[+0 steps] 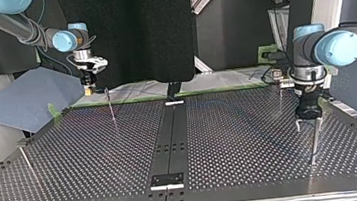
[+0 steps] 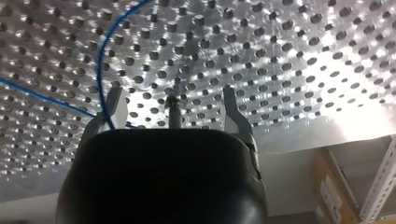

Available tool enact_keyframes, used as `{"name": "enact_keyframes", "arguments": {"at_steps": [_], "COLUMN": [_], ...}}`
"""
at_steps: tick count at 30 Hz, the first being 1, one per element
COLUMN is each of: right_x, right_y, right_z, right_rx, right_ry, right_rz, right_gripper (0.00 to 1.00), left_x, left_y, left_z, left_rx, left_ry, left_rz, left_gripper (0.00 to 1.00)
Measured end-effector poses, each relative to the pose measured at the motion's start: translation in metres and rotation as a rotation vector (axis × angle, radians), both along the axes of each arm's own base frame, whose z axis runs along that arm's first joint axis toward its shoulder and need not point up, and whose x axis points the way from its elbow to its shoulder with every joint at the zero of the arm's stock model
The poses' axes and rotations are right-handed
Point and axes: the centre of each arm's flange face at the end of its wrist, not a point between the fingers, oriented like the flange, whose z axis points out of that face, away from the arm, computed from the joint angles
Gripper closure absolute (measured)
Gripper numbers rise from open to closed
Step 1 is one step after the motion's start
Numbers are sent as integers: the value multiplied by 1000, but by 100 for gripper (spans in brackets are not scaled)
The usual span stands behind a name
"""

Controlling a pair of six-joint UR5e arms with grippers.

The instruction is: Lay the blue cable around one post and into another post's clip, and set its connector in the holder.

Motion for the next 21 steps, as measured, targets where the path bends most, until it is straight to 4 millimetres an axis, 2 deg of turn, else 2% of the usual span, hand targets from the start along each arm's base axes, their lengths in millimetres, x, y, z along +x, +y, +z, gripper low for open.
{"name": "enact_keyframes", "arguments": {"at_steps": [8, 17, 21], "right_x": [0, 2, 2], "right_y": [0, 1, 2], "right_z": [0, 0, 0], "right_rx": [1, 1, 4], "right_ry": [0, 0, 2], "right_rz": [0, 3, 5], "right_gripper": [75, 75, 75], "left_x": [-11, -18, -21], "left_y": [-4, -6, -9], "left_z": [-7, 7, 7], "left_rx": [-67, -132, -153], "left_ry": [-40, -105, -109], "left_rz": [-22, -41, -54], "left_gripper": [0, 0, 0]}}
